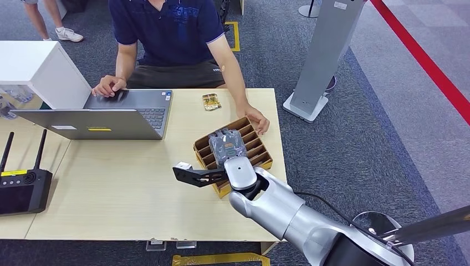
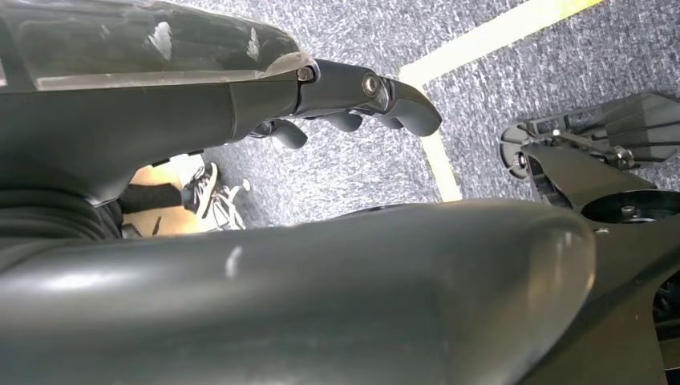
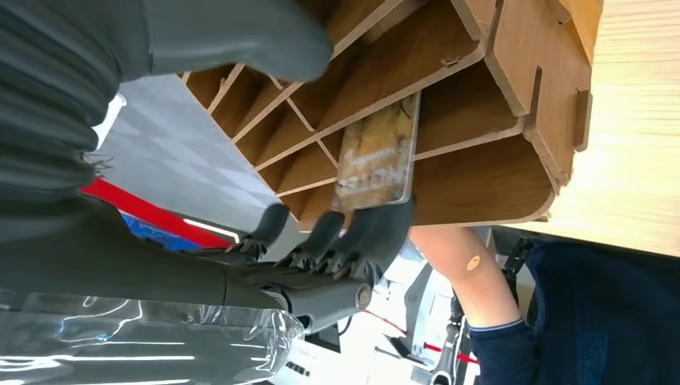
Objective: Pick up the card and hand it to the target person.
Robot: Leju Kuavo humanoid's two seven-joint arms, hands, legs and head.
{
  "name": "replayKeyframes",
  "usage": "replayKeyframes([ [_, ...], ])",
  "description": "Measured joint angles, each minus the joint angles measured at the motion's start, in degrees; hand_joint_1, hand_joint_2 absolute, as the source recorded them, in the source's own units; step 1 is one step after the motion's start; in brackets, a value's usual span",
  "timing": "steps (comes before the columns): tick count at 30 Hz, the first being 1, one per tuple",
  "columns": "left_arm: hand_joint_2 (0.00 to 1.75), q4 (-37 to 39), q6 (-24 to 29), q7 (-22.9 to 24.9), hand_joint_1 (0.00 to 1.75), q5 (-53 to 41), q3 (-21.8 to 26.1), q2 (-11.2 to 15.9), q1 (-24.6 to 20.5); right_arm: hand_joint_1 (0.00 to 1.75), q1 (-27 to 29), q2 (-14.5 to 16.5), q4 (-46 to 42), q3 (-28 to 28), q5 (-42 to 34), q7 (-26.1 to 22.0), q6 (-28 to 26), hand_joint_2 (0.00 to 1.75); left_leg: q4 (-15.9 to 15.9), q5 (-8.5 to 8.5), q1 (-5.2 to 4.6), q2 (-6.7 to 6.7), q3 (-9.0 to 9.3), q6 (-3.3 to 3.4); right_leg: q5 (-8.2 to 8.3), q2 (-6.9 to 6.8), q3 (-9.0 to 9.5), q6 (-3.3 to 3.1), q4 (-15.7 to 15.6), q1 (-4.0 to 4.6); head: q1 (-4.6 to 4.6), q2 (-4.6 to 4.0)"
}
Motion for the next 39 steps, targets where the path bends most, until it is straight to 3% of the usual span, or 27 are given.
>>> replayKeyframes([
  [4, 0.00, 0.0, 0.0, 0.0, 0.00, 0.0, 0.0, 0.0, 0.0, 0.96, 0.0, 0.0, 0.1, 0.0, -0.2, 0.1, 0.0, 1.75, 0.0, 0.00, 0.00, 0.00, 0.00, 0.00, 0.00, 0.00, 0.00, 0.00, 0.0, 0.00, 0.00, 0.00],
  [11, 0.00, 0.0, -0.1, 0.0, 0.00, -0.1, 0.0, 0.0, 0.0, 0.96, 0.0, 0.0, 0.1, 0.0, -0.3, 0.1, -0.3, 1.75, 0.0, 0.00, 0.00, 0.00, 0.00, 0.00, 0.00, 0.00, 0.00, 0.00, 0.0, 0.00, 0.00, 0.00],
  [16, 0.00, 0.0, -0.1, 0.0, 0.00, -0.4, -0.1, 0.0, 0.0, 1.48, 0.0, -0.2, 0.1, 0.0, -0.3, 0.4, -0.3, 1.75, 0.0, 0.00, 0.00, 0.00, 0.00, 0.00, 0.00, 0.00, 0.00, 0.00, 0.0, 0.00, 0.00, 0.00],
  [20, 0.00, 0.0, -0.2, 0.0, 0.00, -0.5, -0.1, 0.0, 0.0, 1.75, 0.0, -0.2, 0.1, 0.0, -0.3, 0.5, -0.3, 1.75, 0.0, 0.00, 0.00, 0.00, 0.00, 0.00, 0.00, 0.00, 0.00, 0.00, 0.0, 0.00, 0.00, 0.00],
  [39, 0.00, 0.0, -0.6, -0.7, 0.00, -0.9, -0.1, 0.0, 0.0, 1.71, 0.0, -0.7, 0.0, -0.2, 0.9, 0.8, -1.8, 1.75, 0.0, 0.00, 0.00, 0.00, 0.01, 0.00, 0.00, 0.00, 0.01, 0.00, 0.0, 0.00, 0.00, 0.00],
])
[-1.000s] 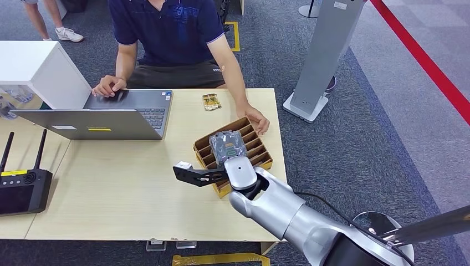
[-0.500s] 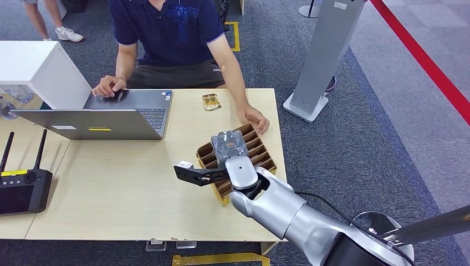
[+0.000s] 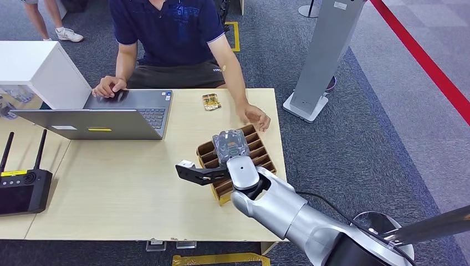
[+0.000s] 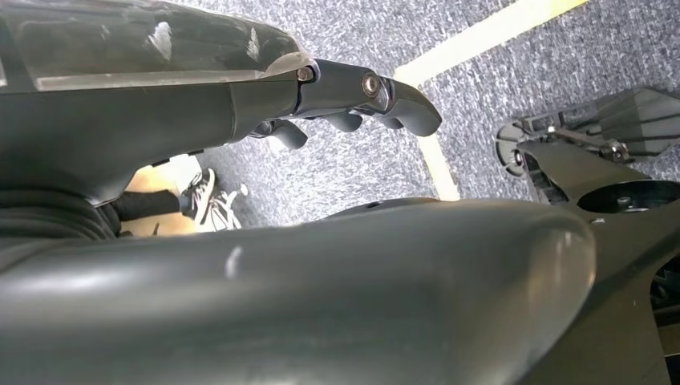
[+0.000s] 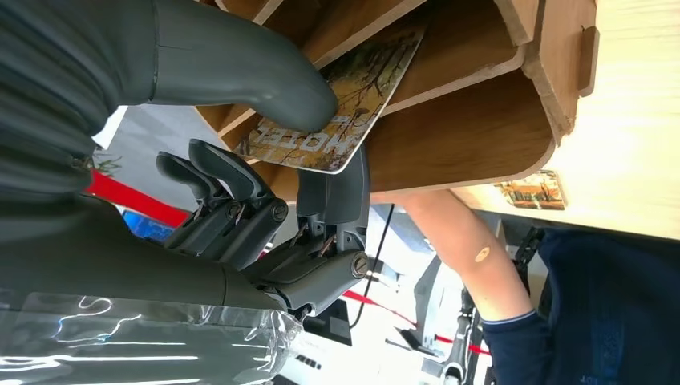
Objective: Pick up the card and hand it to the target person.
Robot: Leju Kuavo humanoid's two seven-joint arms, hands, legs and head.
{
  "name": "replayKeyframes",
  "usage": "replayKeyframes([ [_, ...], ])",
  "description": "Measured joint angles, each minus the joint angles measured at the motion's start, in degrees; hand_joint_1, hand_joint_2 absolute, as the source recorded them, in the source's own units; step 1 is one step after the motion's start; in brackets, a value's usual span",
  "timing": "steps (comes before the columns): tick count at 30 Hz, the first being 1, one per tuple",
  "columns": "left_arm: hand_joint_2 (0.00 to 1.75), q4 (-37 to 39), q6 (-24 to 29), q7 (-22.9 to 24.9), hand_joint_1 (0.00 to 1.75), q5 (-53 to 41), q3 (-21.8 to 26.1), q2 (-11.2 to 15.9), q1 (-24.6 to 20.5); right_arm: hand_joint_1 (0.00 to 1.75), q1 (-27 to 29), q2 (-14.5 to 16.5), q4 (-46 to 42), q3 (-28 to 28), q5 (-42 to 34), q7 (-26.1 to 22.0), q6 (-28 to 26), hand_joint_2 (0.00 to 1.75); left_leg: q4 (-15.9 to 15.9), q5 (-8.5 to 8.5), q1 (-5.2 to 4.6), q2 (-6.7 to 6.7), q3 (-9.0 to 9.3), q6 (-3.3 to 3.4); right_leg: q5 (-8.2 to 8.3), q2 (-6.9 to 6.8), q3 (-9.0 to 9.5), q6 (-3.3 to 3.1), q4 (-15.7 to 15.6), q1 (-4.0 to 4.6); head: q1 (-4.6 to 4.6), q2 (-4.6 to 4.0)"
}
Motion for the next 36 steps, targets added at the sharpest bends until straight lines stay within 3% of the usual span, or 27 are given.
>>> replayKeyframes([
  [12, 0.00, 0.0, 0.4, -0.1, 0.00, 0.2, 0.0, 0.0, 0.0, 1.71, -6.5, -1.7, -7.9, -3.5, 1.5, 3.7, -0.1, 1.75, 0.0, 0.01, 0.00, 0.00, 0.01, 0.00, 0.01, 0.01, 0.00, 0.00, 0.0, 0.00, 0.00, 0.00],
  [18, 0.00, 0.0, 0.8, 0.1, 0.00, 0.3, 0.0, 0.0, 0.0, 1.71, -10.1, -1.9, -8.9, -5.8, -0.7, 2.4, -3.5, 1.75, 0.0, 0.01, 0.00, 0.00, -0.03, 0.00, 0.01, 0.00, -0.01, 0.00, 0.0, 0.00, 0.00, 0.00],
  [28, 0.00, 0.0, 1.4, 0.1, 0.00, 1.7, 0.0, -0.2, 0.0, 1.71, -14.3, 4.2, 3.5, -6.4, -1.8, -3.3, -10.9, 1.75, 0.0, 0.01, 0.00, -0.01, -0.03, 0.00, 0.00, -0.01, 0.00, 0.00, 0.0, 0.01, 0.00, 0.00],
  [36, 0.00, 0.0, 1.5, 0.7, 0.00, 2.2, 0.0, -0.2, 0.0, 1.71, -14.3, 7.1, 12.7, -6.4, -1.9, -3.8, -12.5, 1.75, 0.0, 0.01, 0.00, -0.01, -0.04, 0.00, 0.00, -0.01, 0.00, 0.00, 0.0, 0.00, 0.00, 0.00],
])
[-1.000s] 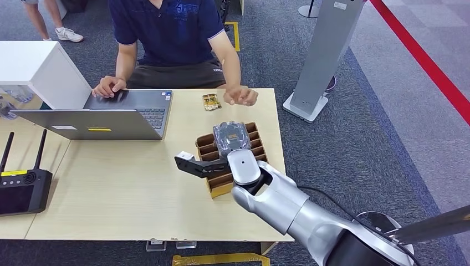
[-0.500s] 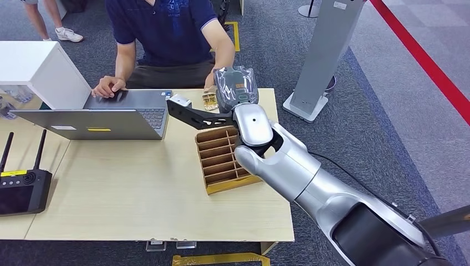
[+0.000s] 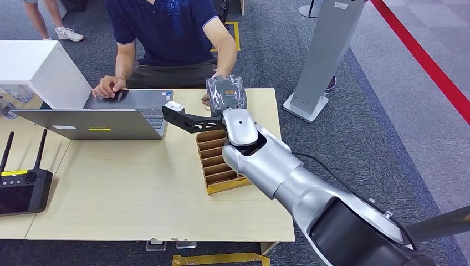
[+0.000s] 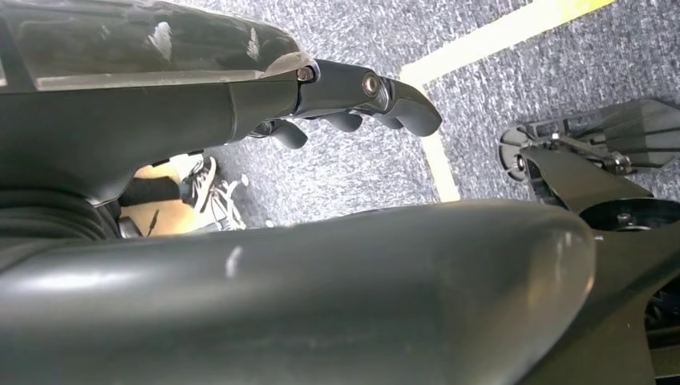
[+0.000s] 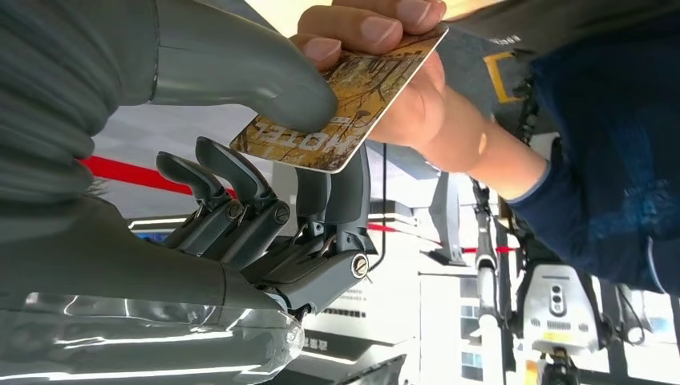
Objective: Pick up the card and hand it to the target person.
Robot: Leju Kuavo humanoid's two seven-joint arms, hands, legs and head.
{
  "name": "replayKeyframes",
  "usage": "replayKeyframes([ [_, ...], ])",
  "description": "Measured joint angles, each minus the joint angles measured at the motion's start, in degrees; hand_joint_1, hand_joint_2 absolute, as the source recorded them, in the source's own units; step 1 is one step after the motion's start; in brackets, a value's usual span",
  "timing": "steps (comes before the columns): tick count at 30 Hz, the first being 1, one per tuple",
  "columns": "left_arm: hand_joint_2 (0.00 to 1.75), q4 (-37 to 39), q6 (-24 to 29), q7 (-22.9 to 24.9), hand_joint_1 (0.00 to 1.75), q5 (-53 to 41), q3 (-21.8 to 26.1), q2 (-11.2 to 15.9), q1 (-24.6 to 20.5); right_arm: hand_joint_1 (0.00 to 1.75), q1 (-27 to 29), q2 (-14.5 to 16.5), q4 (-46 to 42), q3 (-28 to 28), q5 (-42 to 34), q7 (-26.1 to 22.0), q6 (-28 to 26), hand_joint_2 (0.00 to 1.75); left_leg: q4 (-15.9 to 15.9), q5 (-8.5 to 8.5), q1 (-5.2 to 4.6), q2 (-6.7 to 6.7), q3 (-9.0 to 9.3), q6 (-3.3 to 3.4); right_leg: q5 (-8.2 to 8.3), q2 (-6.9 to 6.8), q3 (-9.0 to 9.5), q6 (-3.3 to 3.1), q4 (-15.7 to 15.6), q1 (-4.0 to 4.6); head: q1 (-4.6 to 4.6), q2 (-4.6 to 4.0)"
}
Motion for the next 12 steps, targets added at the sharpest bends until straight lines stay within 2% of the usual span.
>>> replayKeyframes([
  [1, 0.00, 0.0, 0.0, 0.0, 0.00, 0.0, 0.0, 0.0, 0.0, 1.71, 0.0, 0.1, 0.8, 0.0, 0.0, 0.0, 0.0, 1.75, 0.0, 0.00, 0.00, 0.00, 0.00, 0.00, 0.00, 0.00, 0.00, 0.00, 0.0, 0.00, 0.00, 0.00],
  [5, 0.00, 0.0, -0.4, -0.1, 0.00, -0.2, 0.0, 0.0, 0.0, 0.00, 0.0, 0.6, 3.4, 0.1, 0.1, 0.0, 0.0, 1.75, 0.0, 0.00, 0.00, 0.00, 0.01, 0.00, 0.00, 0.00, 0.00, 0.00, 0.0, 0.00, 0.00, 0.00],
  [12, 0.00, 0.0, -1.2, -1.1, 0.00, -0.9, 0.0, 0.0, 0.0, 0.00, 0.0, 0.9, 5.2, 0.3, 0.6, 0.6, -0.1, 1.75, 0.0, 0.00, 0.00, 0.00, 0.02, 0.00, 0.00, 0.01, -0.01, 0.00, 0.0, 0.00, 0.00, 0.00],
])
